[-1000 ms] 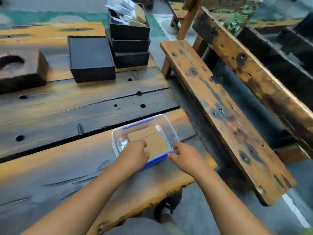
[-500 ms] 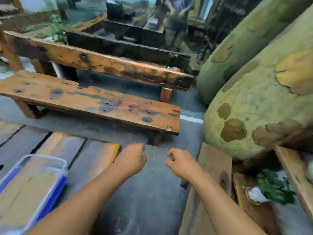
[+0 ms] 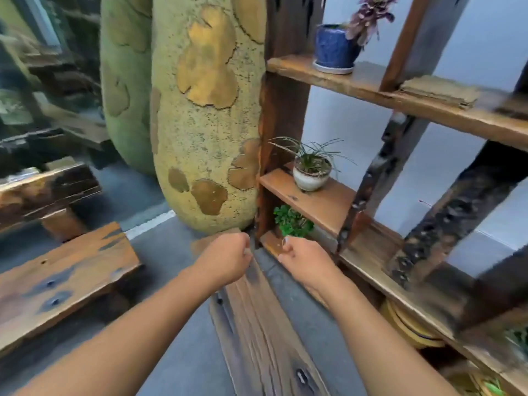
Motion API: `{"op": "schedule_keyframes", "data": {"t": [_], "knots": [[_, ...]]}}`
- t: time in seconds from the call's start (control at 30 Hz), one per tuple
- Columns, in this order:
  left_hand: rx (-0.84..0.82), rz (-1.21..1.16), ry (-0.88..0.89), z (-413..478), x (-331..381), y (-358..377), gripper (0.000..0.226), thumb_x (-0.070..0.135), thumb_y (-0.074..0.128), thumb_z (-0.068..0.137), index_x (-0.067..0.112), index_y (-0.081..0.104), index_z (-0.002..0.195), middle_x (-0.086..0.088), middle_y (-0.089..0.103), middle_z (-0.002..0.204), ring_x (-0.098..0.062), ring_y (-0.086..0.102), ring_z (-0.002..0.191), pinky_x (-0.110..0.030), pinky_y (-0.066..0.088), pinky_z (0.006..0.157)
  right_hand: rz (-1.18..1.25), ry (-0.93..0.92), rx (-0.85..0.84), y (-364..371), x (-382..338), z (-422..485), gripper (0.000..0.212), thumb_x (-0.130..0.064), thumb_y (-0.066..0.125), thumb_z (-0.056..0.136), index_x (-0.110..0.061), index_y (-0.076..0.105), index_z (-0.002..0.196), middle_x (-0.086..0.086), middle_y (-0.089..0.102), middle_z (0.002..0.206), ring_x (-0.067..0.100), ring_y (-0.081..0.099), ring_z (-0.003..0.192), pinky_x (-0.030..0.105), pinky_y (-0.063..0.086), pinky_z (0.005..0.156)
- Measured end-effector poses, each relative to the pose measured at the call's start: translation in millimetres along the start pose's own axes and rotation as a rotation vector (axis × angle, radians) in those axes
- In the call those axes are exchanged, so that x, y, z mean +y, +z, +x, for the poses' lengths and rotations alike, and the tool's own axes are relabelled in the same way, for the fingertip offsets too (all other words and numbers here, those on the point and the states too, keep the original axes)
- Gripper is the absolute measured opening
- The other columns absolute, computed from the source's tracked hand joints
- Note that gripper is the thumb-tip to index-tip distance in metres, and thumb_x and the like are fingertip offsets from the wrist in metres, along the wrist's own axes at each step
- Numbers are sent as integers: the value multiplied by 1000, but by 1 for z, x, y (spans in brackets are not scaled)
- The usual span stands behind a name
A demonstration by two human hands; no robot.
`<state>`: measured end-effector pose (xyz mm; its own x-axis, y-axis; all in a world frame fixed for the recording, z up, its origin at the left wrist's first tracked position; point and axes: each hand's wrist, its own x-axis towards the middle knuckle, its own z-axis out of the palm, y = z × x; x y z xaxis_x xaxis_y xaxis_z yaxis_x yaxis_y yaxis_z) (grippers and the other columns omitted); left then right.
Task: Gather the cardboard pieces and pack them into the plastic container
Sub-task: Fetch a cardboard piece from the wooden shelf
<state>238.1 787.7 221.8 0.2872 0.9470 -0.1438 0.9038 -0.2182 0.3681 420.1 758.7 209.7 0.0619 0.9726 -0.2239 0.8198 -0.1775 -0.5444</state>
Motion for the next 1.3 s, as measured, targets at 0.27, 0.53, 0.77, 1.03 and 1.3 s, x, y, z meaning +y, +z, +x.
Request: {"op": "schedule_keyframes", "data": {"t": [0.27, 0.53, 0.77, 1.03, 1.3], "knots": [[-96, 44, 353, 74, 115, 7, 24, 25, 57, 88, 9, 66, 103, -12, 71, 101, -32, 65, 100, -36, 52, 78, 87, 286, 210, -72, 73, -27, 26, -33, 58, 87, -19, 66, 107, 6, 71, 109, 28, 65, 104, 40, 52, 91], [-101, 43, 551, 151, 174, -17, 27, 27, 56, 89, 12, 66, 109, -12, 72, 106, -33, 66, 103, -42, 54, 88, 103, 379, 387, -133, 72, 0, 23, -32, 59, 91, -17, 67, 106, 6, 71, 110, 26, 64, 104, 42, 51, 93], [-49, 55, 697, 238, 198, -65, 32, 23, 54, 91, 13, 64, 120, -13, 70, 118, -32, 62, 112, -39, 52, 92, 69, 437, 529, -200, 52, 66, 30, -34, 55, 94, -18, 63, 118, 1, 69, 108, 21, 63, 101, 35, 51, 89], [47, -91, 847, 299, 256, -131, 25, 23, 55, 91, 13, 65, 112, -9, 70, 110, -31, 63, 105, -39, 53, 89, 14, 467, 708, -287, 36, 102, 27, -36, 59, 92, -18, 65, 112, 0, 69, 100, 20, 64, 96, 36, 53, 83], [83, -28, 998, 302, 324, -165, 37, 24, 55, 93, 11, 59, 128, -11, 64, 124, -29, 61, 109, -38, 53, 92, -162, 509, 799, -364, 34, 118, 25, -28, 59, 90, -14, 67, 109, 6, 68, 104, 23, 63, 92, 33, 49, 77]]}}
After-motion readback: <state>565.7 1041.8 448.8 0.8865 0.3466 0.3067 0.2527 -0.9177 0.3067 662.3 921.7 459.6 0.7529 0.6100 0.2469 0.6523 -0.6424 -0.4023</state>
